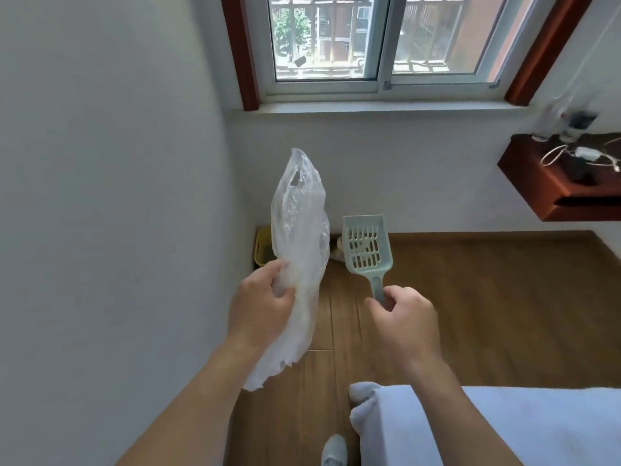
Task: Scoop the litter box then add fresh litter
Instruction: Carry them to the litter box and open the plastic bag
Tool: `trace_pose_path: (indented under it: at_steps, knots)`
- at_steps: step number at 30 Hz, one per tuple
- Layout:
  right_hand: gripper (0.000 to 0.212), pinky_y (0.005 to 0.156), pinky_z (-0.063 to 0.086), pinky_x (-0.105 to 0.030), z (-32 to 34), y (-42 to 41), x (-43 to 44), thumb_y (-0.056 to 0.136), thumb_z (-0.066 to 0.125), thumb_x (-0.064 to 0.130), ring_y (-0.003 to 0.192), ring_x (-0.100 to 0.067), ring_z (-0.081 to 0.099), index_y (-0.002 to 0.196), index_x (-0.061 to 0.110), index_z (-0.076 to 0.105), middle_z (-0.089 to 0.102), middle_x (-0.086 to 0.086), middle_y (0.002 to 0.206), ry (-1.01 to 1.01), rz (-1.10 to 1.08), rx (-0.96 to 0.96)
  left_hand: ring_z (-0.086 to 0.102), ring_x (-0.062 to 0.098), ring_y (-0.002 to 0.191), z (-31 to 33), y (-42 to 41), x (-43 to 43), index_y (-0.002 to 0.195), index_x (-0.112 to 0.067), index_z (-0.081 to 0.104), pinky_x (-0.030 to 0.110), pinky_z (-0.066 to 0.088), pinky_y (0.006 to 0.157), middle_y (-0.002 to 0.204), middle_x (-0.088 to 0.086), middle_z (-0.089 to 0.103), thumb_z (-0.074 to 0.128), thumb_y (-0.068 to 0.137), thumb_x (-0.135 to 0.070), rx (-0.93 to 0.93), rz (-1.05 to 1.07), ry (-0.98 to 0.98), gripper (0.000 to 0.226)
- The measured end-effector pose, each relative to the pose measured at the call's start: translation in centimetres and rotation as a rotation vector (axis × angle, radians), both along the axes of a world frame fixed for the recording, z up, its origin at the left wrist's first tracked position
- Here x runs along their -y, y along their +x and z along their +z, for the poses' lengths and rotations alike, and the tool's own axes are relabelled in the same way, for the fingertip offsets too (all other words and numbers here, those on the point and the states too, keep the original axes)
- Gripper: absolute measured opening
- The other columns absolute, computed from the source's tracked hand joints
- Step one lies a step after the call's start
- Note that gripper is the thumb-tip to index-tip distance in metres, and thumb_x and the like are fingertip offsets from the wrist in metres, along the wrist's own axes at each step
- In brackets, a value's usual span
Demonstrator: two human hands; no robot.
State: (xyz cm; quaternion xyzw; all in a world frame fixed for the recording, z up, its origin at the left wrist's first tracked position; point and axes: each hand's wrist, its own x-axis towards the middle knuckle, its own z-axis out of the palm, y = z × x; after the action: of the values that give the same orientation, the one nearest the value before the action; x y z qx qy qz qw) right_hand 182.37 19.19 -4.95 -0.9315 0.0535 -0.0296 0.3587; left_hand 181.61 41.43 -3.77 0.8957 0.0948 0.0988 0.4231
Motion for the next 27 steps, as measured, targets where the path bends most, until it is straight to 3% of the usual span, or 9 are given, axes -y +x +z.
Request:
trace_pose_path:
  at_steps: [7, 11, 17, 21, 27]
  knots:
    - [0.024, 0.054, 0.029, -0.007, 1.3, 14.2, -2.8, 0.090, 0.069, 0.035, 0.067, 0.004, 0.051, 0.104, 0.016, 0.073, 0.060, 0.011, 0.083, -0.060, 0.111, 0.030, 0.064, 0.008, 0.082, -0.3, 11.2, -2.7, 0.112, -0.030, 0.064, 0.036, 0.059, 0.072, 0.089, -0.013, 0.068, 0.064, 0.089, -0.026, -0.038, 0.099, -0.003, 0.024]
    - [0.030, 0.055, 0.029, -0.005, 0.5, 22.5, -5.4, 0.089, 0.070, 0.036, 0.072, -0.003, 0.052, 0.110, 0.014, 0.072, 0.064, 0.006, 0.091, -0.099, 0.156, 0.028, 0.065, 0.011, 0.093, -1.7, 19.0, -5.2, 0.123, -0.032, 0.061, 0.036, 0.059, 0.081, 0.104, -0.012, 0.069, 0.063, 0.089, -0.029, -0.048, 0.158, -0.023, 0.034]
    - [0.029, 0.057, 0.036, -0.005, -1.2, 34.6, -9.6, 0.089, 0.070, 0.037, 0.071, -0.004, 0.056, 0.108, 0.015, 0.073, 0.063, 0.009, 0.089, -0.145, 0.201, 0.008, 0.065, 0.014, 0.101, -3.8, 30.9, -8.4, 0.128, -0.029, 0.060, 0.039, 0.057, 0.089, 0.114, -0.009, 0.069, 0.065, 0.088, -0.027, -0.043, 0.195, -0.062, 0.041]
    - [0.027, 0.064, 0.051, -0.015, -1.9, 40.9, -11.3, 0.087, 0.071, 0.038, 0.070, -0.007, 0.059, 0.103, 0.016, 0.073, 0.064, 0.009, 0.087, -0.158, 0.237, -0.012, 0.064, 0.015, 0.103, -4.4, 36.5, -9.5, 0.129, -0.027, 0.060, 0.040, 0.057, 0.090, 0.117, -0.007, 0.068, 0.065, 0.088, -0.025, -0.068, 0.208, -0.068, 0.041]
    - [0.025, 0.056, 0.038, -0.009, -5.5, 48.8, -12.6, 0.088, 0.071, 0.038, 0.063, -0.005, 0.055, 0.097, 0.015, 0.072, 0.061, 0.008, 0.081, -0.191, 0.323, -0.089, 0.062, 0.017, 0.110, -7.6, 42.1, -10.0, 0.134, -0.026, 0.057, 0.040, 0.055, 0.094, 0.125, -0.006, 0.065, 0.064, 0.089, -0.023, -0.136, 0.315, -0.044, 0.045]
